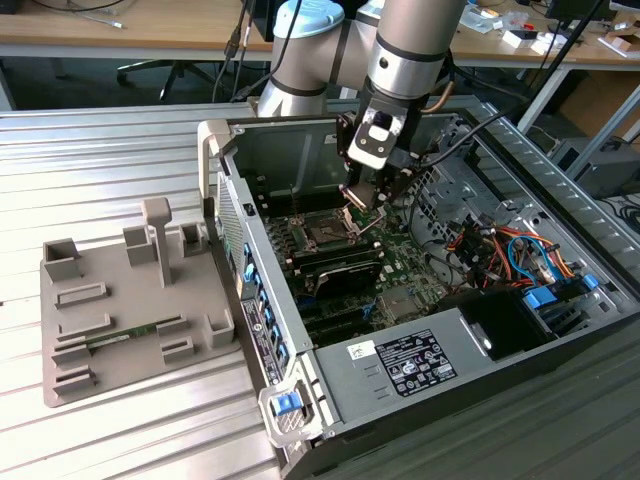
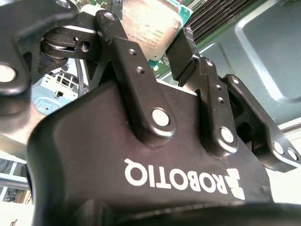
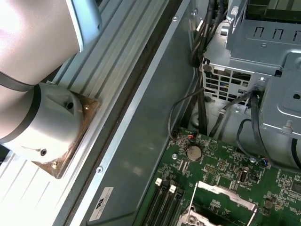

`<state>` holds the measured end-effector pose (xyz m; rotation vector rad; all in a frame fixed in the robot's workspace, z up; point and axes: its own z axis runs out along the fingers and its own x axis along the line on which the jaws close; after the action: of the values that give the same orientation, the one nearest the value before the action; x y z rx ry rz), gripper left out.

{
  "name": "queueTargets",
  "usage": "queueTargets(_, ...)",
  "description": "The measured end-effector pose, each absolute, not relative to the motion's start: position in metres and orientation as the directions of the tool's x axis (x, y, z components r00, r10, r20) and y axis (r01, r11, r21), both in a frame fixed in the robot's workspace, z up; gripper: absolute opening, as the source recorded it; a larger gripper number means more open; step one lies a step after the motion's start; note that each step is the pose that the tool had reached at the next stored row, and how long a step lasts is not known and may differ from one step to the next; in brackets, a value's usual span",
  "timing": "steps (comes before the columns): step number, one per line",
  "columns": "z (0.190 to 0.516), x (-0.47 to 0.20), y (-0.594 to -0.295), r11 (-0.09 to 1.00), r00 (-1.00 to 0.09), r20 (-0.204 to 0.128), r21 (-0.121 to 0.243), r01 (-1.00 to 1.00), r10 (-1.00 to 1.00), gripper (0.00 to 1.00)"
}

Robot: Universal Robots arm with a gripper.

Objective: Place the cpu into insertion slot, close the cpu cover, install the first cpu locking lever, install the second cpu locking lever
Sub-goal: 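Place the cpu into insertion slot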

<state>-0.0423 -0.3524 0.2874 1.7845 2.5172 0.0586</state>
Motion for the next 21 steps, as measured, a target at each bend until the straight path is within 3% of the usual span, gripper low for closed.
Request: queueTargets(21,0.2865,-0.0423,-0.3524,0.306,-0.306,-0.023,0.063,0.950,0.952,0.54)
